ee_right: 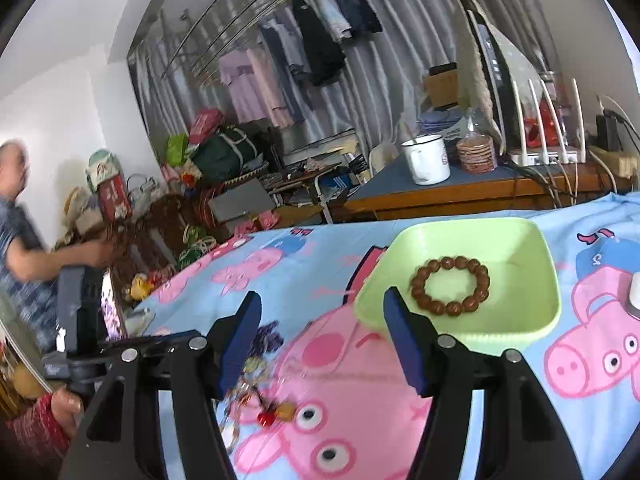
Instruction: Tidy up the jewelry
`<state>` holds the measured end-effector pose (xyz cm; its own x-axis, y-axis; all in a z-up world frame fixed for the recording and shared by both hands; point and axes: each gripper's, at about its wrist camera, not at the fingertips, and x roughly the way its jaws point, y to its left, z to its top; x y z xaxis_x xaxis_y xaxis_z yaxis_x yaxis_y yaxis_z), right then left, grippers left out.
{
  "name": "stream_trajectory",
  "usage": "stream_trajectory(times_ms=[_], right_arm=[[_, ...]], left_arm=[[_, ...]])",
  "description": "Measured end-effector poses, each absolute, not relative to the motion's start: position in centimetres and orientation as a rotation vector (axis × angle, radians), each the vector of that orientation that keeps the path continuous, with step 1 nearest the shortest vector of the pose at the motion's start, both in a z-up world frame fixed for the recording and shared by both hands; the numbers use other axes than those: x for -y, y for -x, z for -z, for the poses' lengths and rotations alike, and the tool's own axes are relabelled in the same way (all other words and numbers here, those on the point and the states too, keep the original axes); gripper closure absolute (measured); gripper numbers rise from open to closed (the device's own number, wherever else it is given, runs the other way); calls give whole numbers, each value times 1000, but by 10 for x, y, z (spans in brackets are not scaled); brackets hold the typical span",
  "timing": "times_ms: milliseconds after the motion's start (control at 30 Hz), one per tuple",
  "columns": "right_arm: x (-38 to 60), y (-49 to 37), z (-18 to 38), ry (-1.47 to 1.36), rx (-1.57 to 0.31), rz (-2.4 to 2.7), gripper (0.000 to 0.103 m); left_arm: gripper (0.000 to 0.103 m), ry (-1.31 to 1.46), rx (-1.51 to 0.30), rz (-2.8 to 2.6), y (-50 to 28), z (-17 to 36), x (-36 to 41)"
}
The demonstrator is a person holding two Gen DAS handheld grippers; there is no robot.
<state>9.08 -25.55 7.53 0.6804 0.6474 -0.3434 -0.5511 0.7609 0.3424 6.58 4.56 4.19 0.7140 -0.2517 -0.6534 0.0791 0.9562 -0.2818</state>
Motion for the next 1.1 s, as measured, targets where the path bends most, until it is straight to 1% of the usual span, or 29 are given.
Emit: stream_trajectory(times_ms=[133,400,600,833,867,900,1100], right_arm=[[252,-75,-69,-173,-512,-679,70],[240,-63,-56,36,-610,-639,71],[214,-84,-37,136,-694,-665,81],[173,-132,-6,332,-799,-625,81],[171,-137,-7,329,-805,-644,84],[171,-140,-7,314,-815,-666,103],[193,-135,-8,190,-844,-679,103]], left_arm=[[84,262,-739,181,-56,-41,-57],[84,296,-723,198,-44,-35,-81],[84,298,-738,210,-41,-28,-87],[84,333,-747,208,-40,-22,-96],[84,324,-741,215,-41,-24,-94],[84,309,-734,229,-43,-27,-89],[84,199,-741,337,-59,-35,-45]])
